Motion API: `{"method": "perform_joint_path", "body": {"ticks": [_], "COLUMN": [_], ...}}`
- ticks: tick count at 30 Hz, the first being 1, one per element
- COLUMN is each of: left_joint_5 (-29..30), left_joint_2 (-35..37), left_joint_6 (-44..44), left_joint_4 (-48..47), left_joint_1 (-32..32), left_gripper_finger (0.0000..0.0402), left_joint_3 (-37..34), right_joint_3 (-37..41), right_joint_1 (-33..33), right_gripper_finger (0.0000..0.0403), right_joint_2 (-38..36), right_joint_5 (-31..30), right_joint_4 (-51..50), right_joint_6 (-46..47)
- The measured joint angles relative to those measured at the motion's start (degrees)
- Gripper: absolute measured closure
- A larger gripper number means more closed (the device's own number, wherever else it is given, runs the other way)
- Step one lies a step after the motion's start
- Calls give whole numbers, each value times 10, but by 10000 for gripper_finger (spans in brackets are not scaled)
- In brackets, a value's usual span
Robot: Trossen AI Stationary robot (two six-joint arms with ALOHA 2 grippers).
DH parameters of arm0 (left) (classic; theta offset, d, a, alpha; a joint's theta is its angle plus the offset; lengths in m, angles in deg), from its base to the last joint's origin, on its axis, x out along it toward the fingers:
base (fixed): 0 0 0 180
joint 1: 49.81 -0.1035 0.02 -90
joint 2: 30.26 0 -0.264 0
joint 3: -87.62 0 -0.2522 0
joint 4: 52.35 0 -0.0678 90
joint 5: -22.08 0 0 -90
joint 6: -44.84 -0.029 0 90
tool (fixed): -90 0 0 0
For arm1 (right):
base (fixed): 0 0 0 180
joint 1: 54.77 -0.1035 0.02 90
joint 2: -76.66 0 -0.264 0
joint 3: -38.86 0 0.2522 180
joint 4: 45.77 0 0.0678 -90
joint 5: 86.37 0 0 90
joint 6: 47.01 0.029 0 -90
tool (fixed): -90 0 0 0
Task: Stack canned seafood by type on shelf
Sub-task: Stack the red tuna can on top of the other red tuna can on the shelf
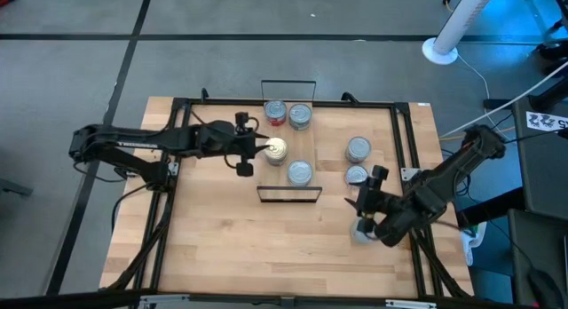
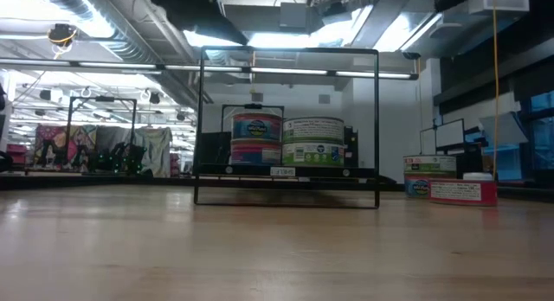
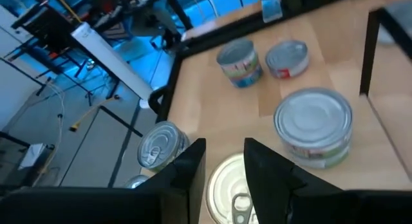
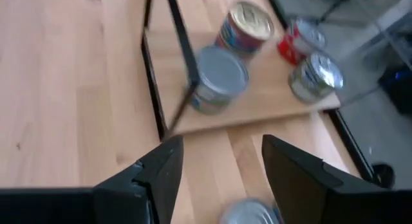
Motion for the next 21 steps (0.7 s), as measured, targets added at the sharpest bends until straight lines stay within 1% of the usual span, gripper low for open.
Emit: {"method": "perform_joint_path", "body": {"ticks": [3,7,10,14,19,21], "left_joint_5": [0,0,0,0,0,0], "left_joint_2": [10,16,16,16,15,15], "left_joint_6": [23,42,44,58,68,68], "left_joint_4": [0,0,0,0,0,0], "left_joint_1": [0,0,0,0,0,0], "left_gripper_finger": [300,300,300,300,300,300], "left_joint_3": [0,0,0,0,0,0], "right_joint_3": [-6,-6,1,27,79,103], "right_joint_1": [32,92,142,203,274,297], "right_gripper_finger": [189,189,189,189,189,189], "right_joint_2": [-17,-31,-32,-32,-32,-31], "right_joint_5": [40,104,137,189,302,333], "right_joint_4": [-42,-99,-114,-79,-2,23], "right_joint_6": [0,-1,-16,-83,-169,-187]}}
